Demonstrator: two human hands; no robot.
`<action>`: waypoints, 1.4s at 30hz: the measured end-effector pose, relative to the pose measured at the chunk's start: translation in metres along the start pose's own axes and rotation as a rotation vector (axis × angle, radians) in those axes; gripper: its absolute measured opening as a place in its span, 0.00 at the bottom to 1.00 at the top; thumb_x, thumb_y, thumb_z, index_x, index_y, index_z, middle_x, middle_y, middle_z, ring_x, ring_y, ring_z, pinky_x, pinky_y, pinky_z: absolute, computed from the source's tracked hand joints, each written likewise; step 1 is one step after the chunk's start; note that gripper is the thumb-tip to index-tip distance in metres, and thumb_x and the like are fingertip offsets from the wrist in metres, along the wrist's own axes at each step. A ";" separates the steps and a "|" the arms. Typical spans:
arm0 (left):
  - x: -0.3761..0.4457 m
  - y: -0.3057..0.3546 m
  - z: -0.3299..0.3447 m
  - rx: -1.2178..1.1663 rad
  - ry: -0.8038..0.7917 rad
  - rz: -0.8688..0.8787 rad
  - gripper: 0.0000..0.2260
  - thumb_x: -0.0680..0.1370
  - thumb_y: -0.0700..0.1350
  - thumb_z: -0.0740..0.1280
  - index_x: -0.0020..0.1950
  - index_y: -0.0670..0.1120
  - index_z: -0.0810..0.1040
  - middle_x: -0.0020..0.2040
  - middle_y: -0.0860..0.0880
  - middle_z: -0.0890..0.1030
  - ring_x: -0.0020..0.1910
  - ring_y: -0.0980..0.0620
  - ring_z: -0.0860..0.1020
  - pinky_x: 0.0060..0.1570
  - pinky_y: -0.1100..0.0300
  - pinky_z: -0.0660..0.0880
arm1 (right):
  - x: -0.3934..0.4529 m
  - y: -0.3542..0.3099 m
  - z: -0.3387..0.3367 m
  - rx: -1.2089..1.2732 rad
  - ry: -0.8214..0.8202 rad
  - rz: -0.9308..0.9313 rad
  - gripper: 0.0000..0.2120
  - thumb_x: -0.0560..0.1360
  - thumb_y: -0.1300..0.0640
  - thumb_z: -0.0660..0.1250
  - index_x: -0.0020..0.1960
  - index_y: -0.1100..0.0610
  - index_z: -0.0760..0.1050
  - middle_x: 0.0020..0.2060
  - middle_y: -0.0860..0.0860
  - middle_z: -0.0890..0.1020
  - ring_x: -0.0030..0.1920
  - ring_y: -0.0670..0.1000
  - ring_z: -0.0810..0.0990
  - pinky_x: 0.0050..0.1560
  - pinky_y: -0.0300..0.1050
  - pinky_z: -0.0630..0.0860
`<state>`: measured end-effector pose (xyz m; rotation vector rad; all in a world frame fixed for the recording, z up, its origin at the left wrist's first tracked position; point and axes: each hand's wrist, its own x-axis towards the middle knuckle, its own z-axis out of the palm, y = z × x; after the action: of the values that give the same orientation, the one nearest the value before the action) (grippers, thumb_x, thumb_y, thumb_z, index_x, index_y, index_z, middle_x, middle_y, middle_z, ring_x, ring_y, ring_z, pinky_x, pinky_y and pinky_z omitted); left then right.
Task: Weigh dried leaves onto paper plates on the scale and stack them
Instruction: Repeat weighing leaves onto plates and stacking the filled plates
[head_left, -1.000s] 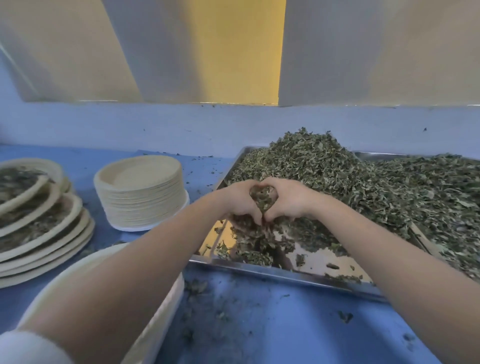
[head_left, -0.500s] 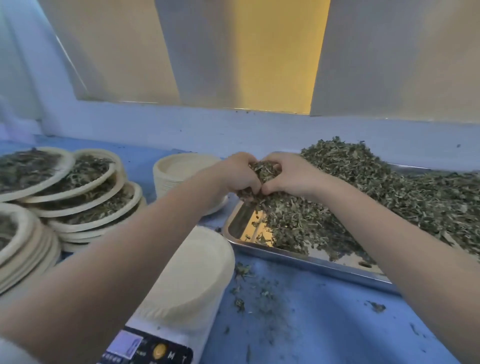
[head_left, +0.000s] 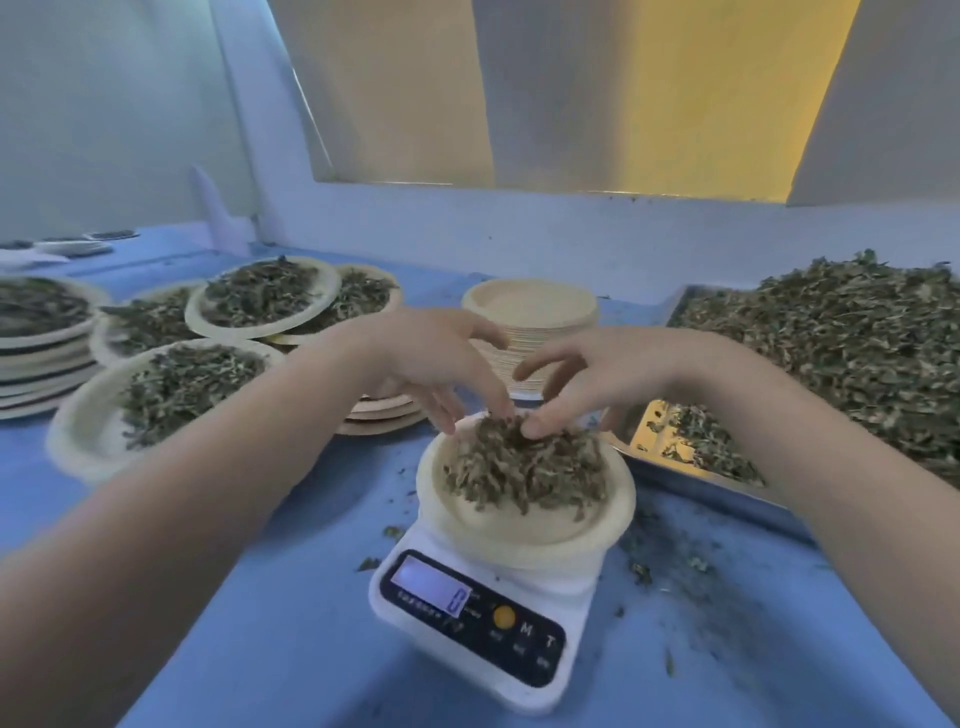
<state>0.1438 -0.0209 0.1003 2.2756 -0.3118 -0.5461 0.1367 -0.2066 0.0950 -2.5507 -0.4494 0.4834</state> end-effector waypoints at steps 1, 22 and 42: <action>0.000 -0.001 -0.004 -0.025 0.027 0.020 0.32 0.69 0.39 0.75 0.70 0.52 0.67 0.64 0.43 0.73 0.53 0.41 0.80 0.50 0.47 0.80 | -0.001 0.001 -0.003 0.005 0.041 -0.011 0.28 0.66 0.41 0.73 0.65 0.41 0.70 0.57 0.46 0.76 0.39 0.41 0.81 0.32 0.35 0.78; 0.025 -0.070 0.052 -0.350 0.752 0.369 0.05 0.73 0.44 0.69 0.44 0.54 0.82 0.35 0.59 0.80 0.38 0.59 0.76 0.41 0.65 0.70 | 0.016 0.007 0.039 0.045 0.621 -0.225 0.03 0.71 0.49 0.70 0.43 0.41 0.80 0.39 0.38 0.81 0.42 0.35 0.78 0.39 0.25 0.68; 0.024 -0.088 0.057 -0.483 0.685 0.335 0.06 0.74 0.43 0.69 0.45 0.53 0.82 0.46 0.50 0.82 0.48 0.53 0.79 0.57 0.49 0.76 | 0.022 -0.001 0.050 -0.203 0.599 -0.285 0.08 0.74 0.51 0.69 0.51 0.49 0.83 0.39 0.45 0.83 0.38 0.43 0.74 0.38 0.33 0.65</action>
<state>0.1424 -0.0056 -0.0062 1.7535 -0.1793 0.3107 0.1352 -0.1763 0.0491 -2.5929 -0.6381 -0.4414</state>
